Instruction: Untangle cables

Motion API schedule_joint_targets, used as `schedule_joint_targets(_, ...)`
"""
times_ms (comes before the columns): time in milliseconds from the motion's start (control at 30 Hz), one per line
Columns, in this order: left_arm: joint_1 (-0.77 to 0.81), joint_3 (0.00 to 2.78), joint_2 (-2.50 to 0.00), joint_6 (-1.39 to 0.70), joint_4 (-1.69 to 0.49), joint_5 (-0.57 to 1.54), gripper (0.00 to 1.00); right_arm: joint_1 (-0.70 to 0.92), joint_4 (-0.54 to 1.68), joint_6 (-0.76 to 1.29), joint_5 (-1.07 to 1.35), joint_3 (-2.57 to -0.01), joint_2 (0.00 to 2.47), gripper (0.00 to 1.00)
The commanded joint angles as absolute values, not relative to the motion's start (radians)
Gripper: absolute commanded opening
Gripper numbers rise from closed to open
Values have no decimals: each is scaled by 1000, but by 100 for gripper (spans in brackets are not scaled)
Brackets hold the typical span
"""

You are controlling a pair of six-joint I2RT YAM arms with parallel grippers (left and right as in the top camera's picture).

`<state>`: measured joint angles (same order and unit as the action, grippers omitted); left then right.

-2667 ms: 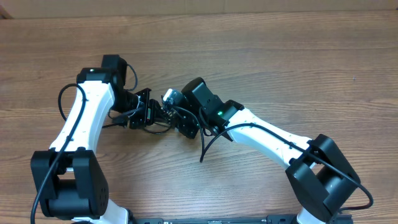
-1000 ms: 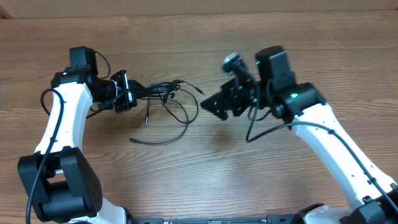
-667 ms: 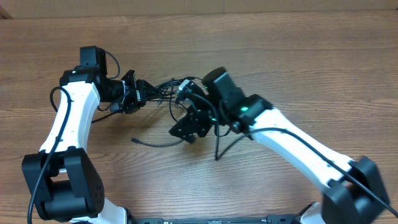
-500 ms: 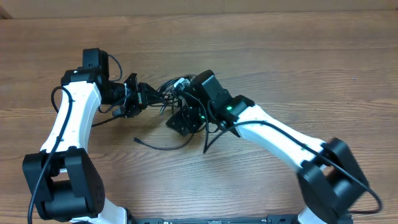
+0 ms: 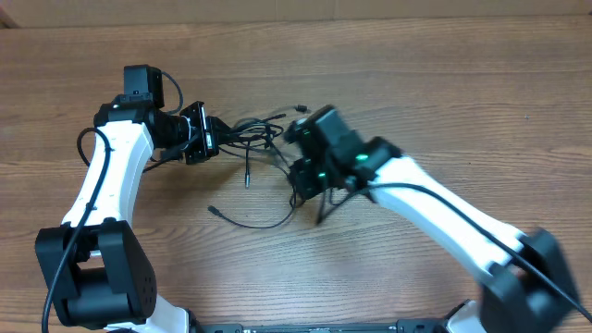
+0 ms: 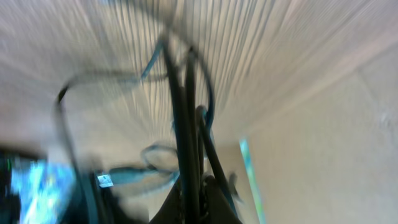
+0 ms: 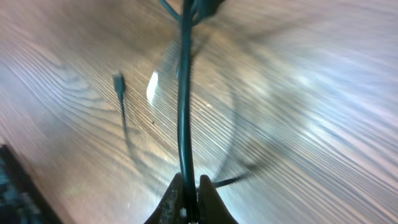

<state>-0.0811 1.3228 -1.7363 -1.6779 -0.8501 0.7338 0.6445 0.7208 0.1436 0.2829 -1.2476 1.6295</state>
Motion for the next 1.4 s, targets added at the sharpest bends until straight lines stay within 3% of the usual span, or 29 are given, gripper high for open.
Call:
schedule_joint_targets(0, -87, 1338, -1719, -1583, -840, 529, 4, 570, 765, 123, 223, -1275, 1454, 4)
schedule_joint_targets(367, -87, 1338, -1719, -1453, -511, 684, 4, 334, 972, 130, 217, -1274, 1315, 4)
schedule_joint_targets(567, -88, 1338, -1719, -1583, -542, 693, 4, 258, 1081, 252, 147, -1274, 1332, 4)
schedule_joint_targets(600, -89, 1338, -1719, -1602, -551, 693, 4, 248, 1093, 276, 125, -1274, 1332, 9)
schedule_joint_targets(633, -89, 1338, -1719, -1614, -557, 695, 4, 241, 1094, 286, 125, -1274, 1332, 20)
schedule_joint_targets(733, -81, 1338, -1719, -1659, -591, 728, 4, 244, 1051, 279, 230, -1272, 1333, 69)
schedule_joint_targets(767, -75, 1338, -1719, -1686, -614, 744, 4, 252, 1027, 263, 285, -1270, 1333, 80)
schedule_joint_targets(833, -60, 1338, -1719, -1740, -642, 777, 4, 280, 976, 189, 408, -1263, 1337, 98)
schedule_joint_targets(900, -47, 1338, -1719, -1708, -611, 785, 4, 310, 933, 170, 423, -1257, 1345, 100)
schedule_joint_targets(1033, -37, 1338, -1719, -1432, -498, 786, 4, 330, 856, 196, 403, -1257, 1372, 100)
schedule_joint_targets(1167, -34, 1338, -1719, -916, -369, 813, 4, 330, 804, 247, 443, -1257, 1405, 100)
schedule_joint_targets(1267, -21, 1338, -1719, -472, -407, 906, 4, 330, 788, 245, 495, -1257, 1432, 100)
schedule_joint_targets(1367, -12, 1338, -1719, -200, -492, 1020, 4, 330, 782, 227, 522, -1257, 1453, 100)
